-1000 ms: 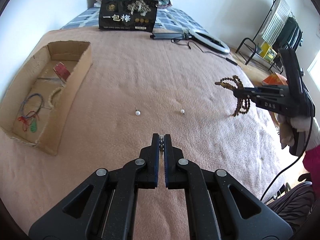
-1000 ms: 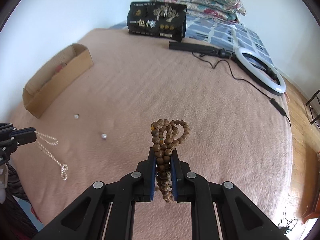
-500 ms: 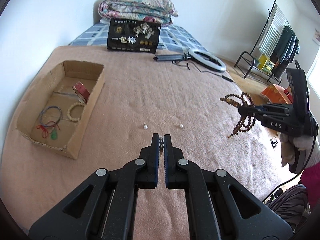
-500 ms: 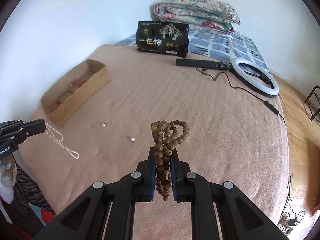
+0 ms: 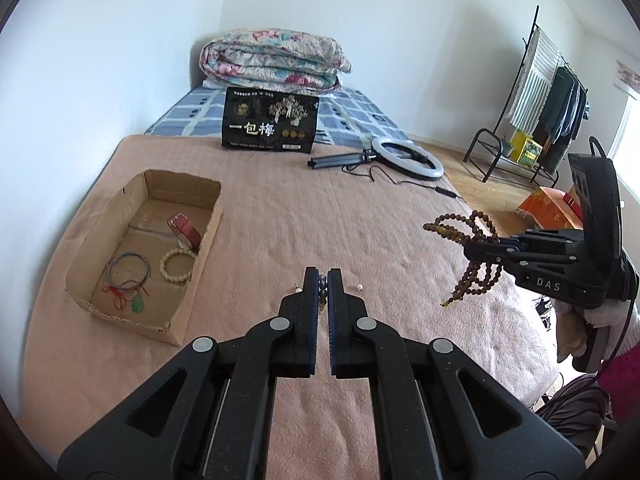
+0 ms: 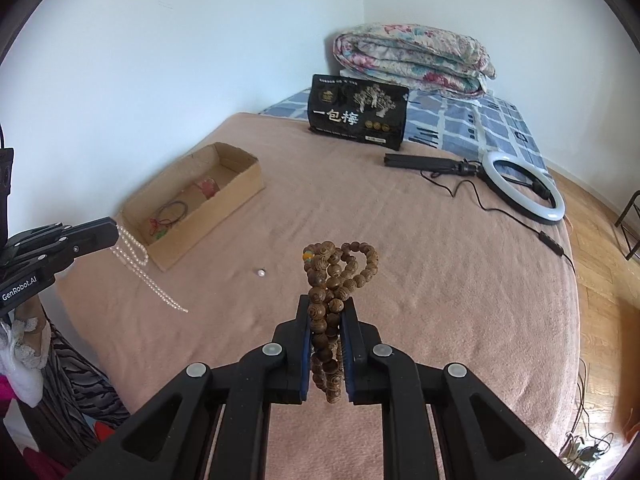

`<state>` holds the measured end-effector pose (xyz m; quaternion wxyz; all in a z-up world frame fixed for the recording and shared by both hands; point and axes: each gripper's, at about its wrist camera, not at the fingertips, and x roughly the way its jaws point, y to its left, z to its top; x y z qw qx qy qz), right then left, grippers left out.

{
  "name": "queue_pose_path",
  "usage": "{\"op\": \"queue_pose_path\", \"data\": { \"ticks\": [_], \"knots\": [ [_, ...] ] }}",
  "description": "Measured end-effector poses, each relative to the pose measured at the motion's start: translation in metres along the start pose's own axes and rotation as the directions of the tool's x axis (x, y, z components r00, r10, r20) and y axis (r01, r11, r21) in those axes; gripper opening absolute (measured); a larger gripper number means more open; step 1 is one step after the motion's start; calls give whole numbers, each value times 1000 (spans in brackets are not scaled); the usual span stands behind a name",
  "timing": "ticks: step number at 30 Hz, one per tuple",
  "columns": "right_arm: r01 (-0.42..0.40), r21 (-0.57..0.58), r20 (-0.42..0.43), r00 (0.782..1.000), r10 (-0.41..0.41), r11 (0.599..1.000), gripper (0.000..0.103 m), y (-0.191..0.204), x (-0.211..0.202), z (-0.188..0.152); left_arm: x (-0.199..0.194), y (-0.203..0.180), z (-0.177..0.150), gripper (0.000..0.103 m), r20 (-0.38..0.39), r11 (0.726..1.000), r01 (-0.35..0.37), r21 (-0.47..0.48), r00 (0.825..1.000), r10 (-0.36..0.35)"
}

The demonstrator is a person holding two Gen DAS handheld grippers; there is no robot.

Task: Organize jewelry
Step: 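Lift pearl necklace with left tool while right tool carries prayer beads to box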

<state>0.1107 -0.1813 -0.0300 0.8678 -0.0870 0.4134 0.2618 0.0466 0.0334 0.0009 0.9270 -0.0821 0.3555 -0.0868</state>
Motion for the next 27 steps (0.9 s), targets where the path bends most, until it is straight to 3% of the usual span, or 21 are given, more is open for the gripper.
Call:
{"op": "queue_pose_path", "data": {
  "ticks": [12, 27],
  "knots": [
    [-45, -65, 36, 998, 48, 997, 11, 52, -4, 25, -26, 37, 16, 2, 63, 999, -30, -28, 998, 31],
    [-109, -124, 53, 992, 116, 986, 11, 109, 30, 69, -40, 127, 43, 2, 99, 986, -116, -122, 987, 128]
  ]
}}
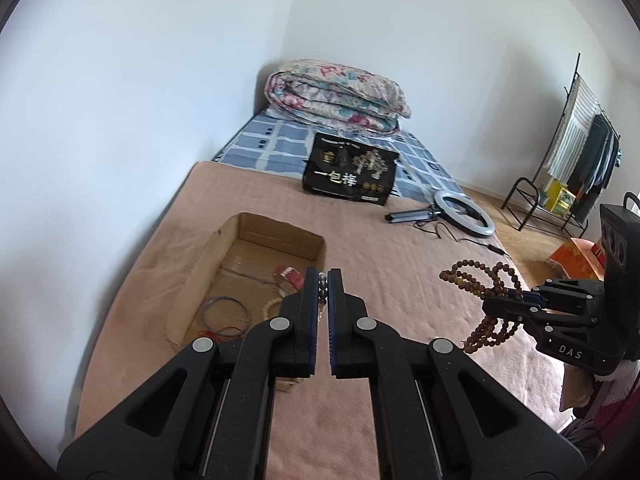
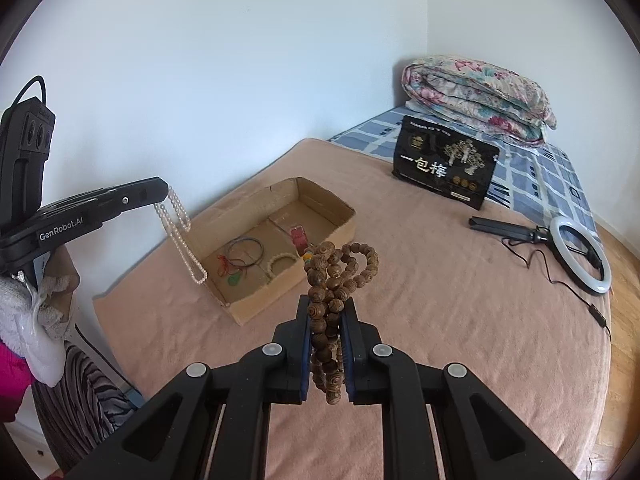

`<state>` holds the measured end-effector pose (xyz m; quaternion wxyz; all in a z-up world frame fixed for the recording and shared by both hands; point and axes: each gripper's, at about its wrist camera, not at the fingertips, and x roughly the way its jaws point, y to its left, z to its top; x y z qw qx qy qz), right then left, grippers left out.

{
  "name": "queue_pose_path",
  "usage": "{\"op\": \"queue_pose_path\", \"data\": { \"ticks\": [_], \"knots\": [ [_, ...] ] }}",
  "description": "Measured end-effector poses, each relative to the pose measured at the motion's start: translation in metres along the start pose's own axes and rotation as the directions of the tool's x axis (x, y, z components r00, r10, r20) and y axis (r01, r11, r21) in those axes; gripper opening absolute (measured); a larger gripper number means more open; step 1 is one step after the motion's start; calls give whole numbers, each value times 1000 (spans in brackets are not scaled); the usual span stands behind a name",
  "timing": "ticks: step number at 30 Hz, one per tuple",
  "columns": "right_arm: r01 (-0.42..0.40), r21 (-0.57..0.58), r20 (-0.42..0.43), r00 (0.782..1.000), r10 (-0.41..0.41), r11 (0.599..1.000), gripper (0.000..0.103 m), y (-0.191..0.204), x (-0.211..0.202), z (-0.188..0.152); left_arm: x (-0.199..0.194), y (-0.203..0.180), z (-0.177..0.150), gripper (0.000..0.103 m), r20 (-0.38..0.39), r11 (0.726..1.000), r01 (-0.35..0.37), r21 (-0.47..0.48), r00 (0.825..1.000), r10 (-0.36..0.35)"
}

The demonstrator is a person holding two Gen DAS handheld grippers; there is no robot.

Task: Organize jewelry
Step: 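Lift pearl necklace with left tool while right tool carries prayer beads to box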

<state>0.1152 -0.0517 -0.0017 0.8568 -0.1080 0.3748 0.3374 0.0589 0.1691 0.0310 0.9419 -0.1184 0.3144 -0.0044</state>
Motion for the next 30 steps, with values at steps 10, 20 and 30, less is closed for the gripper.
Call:
{"op": "queue_pose_path", "data": {
  "ticks": [10, 20, 30],
  "knots": [
    [-17, -23, -7, 1000, 16, 1000, 11, 13, 46, 38, 21, 35, 20, 2, 2, 999, -40, -23, 999, 40],
    [-31, -29, -14, 999, 31, 999, 11, 16, 93, 75, 58, 52, 33, 2, -15, 998, -54, -33, 998, 53],
    [-35, -51, -24, 999, 34, 998, 11, 17, 141, 105, 91, 66, 39, 2, -39, 997, -61, -40, 997, 60]
  ]
}}
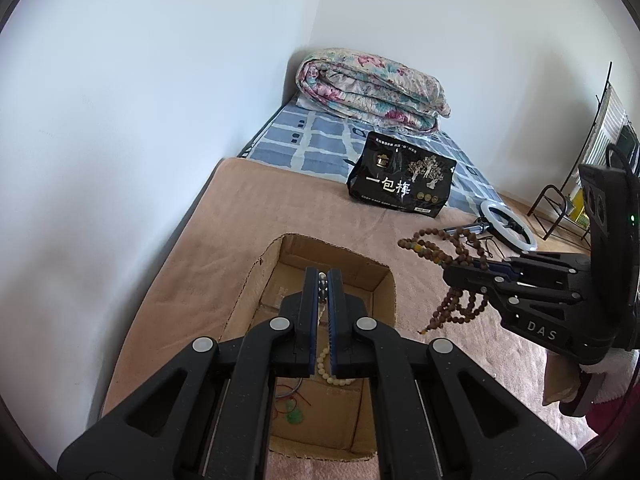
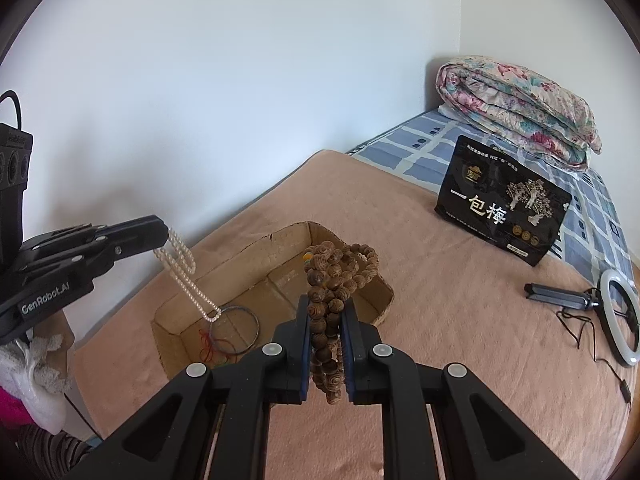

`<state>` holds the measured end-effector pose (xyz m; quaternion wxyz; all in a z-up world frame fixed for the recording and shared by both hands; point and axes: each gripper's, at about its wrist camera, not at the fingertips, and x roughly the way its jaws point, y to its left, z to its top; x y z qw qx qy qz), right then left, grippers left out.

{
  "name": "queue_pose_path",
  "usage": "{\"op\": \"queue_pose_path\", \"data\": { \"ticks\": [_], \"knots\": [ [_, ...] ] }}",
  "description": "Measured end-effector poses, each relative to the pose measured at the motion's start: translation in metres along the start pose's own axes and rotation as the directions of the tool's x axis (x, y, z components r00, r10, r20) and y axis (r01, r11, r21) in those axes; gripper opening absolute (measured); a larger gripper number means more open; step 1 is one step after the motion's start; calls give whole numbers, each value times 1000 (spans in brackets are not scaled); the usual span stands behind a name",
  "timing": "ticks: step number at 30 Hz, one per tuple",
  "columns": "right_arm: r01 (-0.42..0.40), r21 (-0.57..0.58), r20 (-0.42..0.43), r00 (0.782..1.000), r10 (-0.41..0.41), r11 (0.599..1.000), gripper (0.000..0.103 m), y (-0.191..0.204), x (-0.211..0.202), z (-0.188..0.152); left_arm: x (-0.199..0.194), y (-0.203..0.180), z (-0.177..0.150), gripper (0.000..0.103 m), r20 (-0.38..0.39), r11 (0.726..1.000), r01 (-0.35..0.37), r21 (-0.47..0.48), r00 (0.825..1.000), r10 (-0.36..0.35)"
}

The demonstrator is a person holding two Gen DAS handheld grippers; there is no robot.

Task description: Organize jewelry

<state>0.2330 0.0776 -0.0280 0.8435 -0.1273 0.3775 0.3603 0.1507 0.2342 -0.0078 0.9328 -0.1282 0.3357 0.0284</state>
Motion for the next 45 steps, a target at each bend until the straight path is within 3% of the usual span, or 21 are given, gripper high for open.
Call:
{"op": "queue_pose_path", "data": {
  "ticks": [17, 29, 31, 33, 34, 35, 37, 39, 43, 45],
  "knots": [
    [-7, -10, -47, 999, 7, 1000, 11, -9, 73, 16, 41, -4, -7, 2, -43, 1000, -10, 29, 999, 11],
    [-41, 6, -83, 996, 41, 999, 11, -8, 94, 14, 58, 1, -17, 2, -86, 999, -21, 25, 996, 23],
    [-36, 4, -75, 996, 37, 999, 21, -7, 92, 14, 57, 0, -17, 2, -86, 999, -21, 29, 996, 23],
    [-19, 5, -55, 998, 19, 1000, 43, -7, 88, 15, 56, -1, -17, 3, -85, 999, -29, 37, 996, 32],
    [-17, 7, -49, 999, 17, 1000, 49, -7, 86, 15, 55, -1, -18, 10, -84, 999, -29, 38, 996, 32],
    [-16, 11, -41, 999, 16, 1000, 58, -7, 83, 16, 55, -1, -18, 27, -82, 999, -33, 41, 996, 36],
    [-5, 12, -23, 1000, 5, 1000, 72, -6, 78, 17, 51, -1, -19, 46, -69, 998, -41, 45, 997, 44],
    [12, 13, -8, 1000, -12, 1000, 85, -6, 72, 17, 47, -2, -19, 47, -63, 998, -49, 49, 997, 52],
    [22, 31, 7, 1000, -22, 999, 91, -8, 62, 18, 42, -1, -20, 47, -62, 998, -54, 43, 996, 57],
    [33, 42, 13, 999, -33, 999, 100, -9, 58, 17, 38, 0, -20, 47, -60, 998, -58, 39, 996, 61]
  ]
}}
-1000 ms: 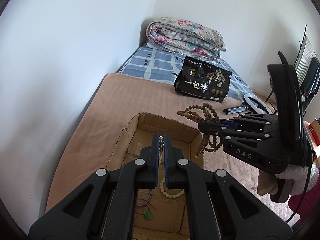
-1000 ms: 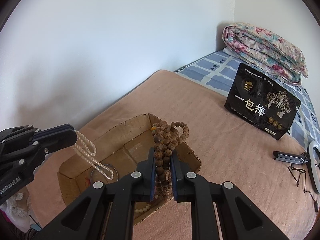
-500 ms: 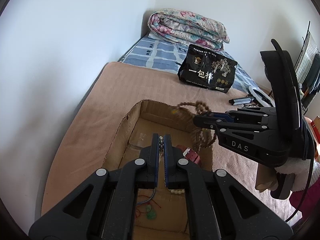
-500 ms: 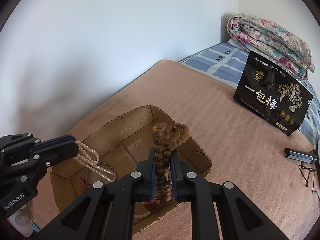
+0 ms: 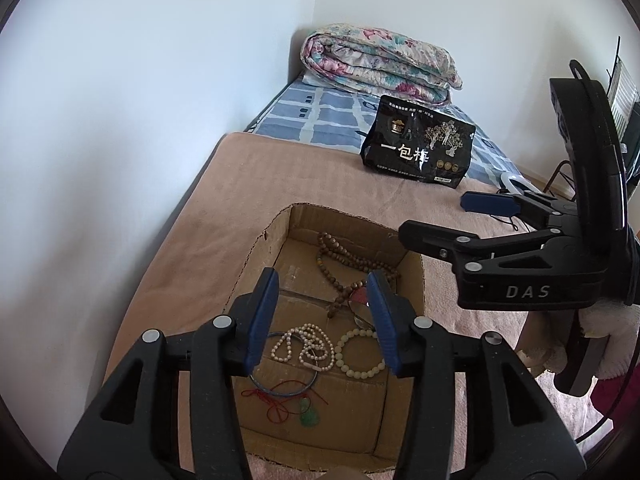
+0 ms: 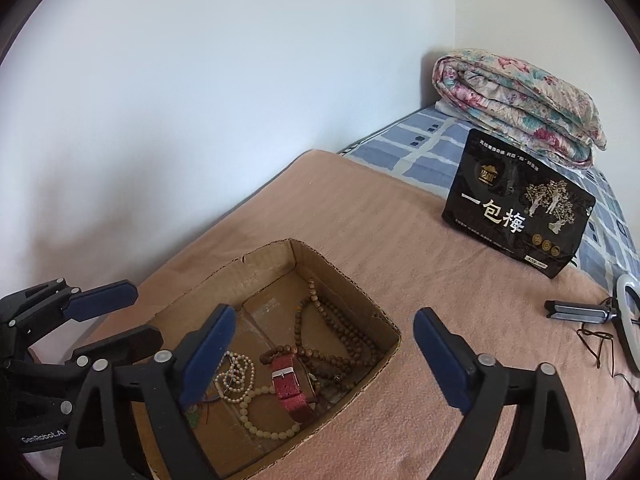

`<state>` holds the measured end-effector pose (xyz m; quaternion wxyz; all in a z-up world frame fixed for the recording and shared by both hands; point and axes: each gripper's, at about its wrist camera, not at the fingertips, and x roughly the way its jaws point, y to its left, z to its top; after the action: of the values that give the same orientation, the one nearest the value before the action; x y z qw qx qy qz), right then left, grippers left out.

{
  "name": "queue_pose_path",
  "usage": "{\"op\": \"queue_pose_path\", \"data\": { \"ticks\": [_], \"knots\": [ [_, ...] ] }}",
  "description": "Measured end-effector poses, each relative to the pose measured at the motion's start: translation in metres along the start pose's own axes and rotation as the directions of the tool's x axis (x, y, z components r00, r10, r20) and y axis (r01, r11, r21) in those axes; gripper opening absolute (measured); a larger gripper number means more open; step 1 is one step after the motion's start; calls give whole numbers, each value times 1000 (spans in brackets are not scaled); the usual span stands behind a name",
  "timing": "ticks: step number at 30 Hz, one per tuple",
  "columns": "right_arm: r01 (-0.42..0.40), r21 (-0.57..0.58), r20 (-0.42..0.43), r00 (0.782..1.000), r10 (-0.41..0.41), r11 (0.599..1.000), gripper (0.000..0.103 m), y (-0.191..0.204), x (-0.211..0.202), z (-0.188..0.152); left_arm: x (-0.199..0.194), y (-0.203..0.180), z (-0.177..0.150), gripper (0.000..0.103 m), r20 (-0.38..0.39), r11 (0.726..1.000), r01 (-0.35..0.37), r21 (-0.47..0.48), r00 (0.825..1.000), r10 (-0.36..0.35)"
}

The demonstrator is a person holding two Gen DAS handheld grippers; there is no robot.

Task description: Organize jewelry

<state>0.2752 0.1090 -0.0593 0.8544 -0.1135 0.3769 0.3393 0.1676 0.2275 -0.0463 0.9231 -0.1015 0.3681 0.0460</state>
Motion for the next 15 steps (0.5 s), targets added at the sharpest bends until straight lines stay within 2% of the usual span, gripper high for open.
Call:
{"op": "queue_pose_path", "data": {
  "ticks": [11, 15],
  "knots": [
    [47, 34, 22, 999, -47, 998, 103, -6, -29, -6, -23, -9, -2, 47, 14, 1000, -3, 10, 1000, 3],
    [55, 38, 31, 998, -56, 998, 103, -7, -44, -9, -33, -15, -4, 55, 30, 1000, -5, 18, 1000, 4]
  ]
}}
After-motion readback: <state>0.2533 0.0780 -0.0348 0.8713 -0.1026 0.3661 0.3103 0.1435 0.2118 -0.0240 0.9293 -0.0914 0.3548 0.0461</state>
